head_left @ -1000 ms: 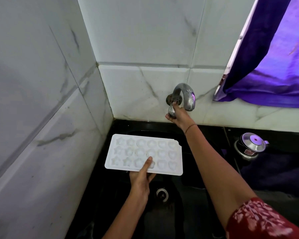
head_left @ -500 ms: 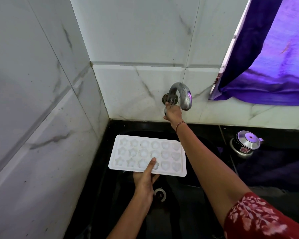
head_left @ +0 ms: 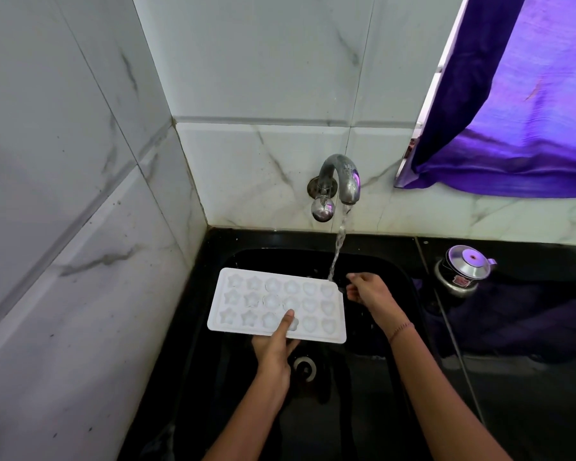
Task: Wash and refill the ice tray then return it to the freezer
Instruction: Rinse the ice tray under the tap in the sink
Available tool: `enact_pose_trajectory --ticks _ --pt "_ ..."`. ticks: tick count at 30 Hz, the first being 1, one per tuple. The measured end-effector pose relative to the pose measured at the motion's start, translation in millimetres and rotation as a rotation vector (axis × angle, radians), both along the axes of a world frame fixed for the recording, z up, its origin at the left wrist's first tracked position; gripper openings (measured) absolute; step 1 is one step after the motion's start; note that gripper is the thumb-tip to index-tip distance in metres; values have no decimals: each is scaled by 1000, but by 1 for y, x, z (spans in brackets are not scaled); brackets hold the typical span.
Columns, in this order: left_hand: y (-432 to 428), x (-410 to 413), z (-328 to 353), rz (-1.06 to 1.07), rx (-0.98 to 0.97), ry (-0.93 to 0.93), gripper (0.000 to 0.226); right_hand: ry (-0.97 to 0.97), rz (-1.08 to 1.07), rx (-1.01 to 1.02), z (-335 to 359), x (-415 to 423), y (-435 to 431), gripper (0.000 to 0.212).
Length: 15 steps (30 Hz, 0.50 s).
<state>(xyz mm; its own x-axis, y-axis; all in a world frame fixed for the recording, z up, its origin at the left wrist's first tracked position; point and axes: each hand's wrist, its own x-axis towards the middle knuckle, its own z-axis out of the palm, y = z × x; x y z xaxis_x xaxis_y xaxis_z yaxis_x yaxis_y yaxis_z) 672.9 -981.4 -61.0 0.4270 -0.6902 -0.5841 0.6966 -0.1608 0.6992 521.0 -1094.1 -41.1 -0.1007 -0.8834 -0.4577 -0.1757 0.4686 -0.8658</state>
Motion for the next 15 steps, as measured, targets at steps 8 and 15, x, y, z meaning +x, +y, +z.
enact_pose_trajectory --ticks 8,15 --pt "-12 -11 9 20 1 7 48 870 386 -441 17 9 38 36" --pt "-20 -11 14 -11 -41 16 44 1172 523 -488 16 7 30 47"
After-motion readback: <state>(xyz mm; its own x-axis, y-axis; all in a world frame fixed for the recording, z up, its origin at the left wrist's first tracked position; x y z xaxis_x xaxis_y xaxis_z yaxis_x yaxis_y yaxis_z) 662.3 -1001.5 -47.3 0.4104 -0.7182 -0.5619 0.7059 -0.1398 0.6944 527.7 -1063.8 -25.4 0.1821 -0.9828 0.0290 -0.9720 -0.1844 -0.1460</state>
